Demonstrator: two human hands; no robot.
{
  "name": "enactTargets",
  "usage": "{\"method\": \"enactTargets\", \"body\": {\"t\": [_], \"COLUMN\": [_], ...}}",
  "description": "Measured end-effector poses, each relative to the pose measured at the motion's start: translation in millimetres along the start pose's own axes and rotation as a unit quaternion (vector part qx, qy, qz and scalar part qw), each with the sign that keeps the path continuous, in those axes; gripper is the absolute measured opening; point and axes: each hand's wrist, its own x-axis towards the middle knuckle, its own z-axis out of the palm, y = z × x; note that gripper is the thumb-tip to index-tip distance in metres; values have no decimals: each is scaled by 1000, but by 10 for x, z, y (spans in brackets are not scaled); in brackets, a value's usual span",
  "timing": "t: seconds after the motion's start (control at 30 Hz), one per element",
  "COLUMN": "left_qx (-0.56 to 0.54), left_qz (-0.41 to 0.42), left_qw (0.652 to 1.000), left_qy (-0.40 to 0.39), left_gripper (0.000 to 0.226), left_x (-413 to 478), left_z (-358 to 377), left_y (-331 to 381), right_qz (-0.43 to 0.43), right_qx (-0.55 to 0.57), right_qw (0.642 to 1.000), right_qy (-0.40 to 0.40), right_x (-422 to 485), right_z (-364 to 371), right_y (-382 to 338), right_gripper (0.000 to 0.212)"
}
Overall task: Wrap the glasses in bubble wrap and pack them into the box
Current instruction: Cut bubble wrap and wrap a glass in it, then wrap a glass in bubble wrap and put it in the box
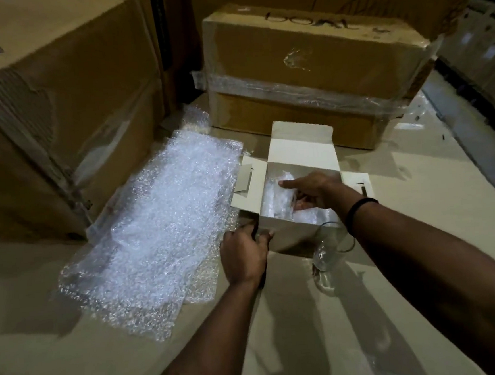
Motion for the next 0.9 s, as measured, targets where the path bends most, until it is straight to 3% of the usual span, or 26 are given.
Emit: {"method": "enactTargets", "body": {"t": [0.1,0.2,0.33,0.4,0.53,0.67,0.8,0.9], "left_qx": [2,-11,-6,-23,-84,-234,-146,28], "left_qz": [-4,1,4,0,-16,-26,50,11], "left_qw": [1000,1000,1000,1000,996,972,984,996], "left_qy": [3,14,11,7,-25,-27,93,81], "left_gripper": [43,45,42,37,33,25,31,33], "left_x": [15,12,-22,-52,-69,-95,40,241], "left_z": [42,69,38,-17,-62,-329,-784,-1069], "left_y": [-36,-46,-6,53,44,71,-185,-592], "right_qz": [-1,-60,-199,-229,-161,-151,-213,-264], "right_qx": [-27,-122,-218,-279,-372,-324,-286,-278], "right_qw": [1000,990,946,914,891,906,905,897], "right_qy": [-6,39,135,185,206,225,231,221], "right_x": [22,-109,-694,-1023,-1374,-1381,-1463,-1517], "right_z": [-39,-166,-351,-367,-173,44,225,470], "right_y": [-11,-24,78,269,710,928,904,805], "right_gripper": [45,59,63,64,77,70,66,65]}}
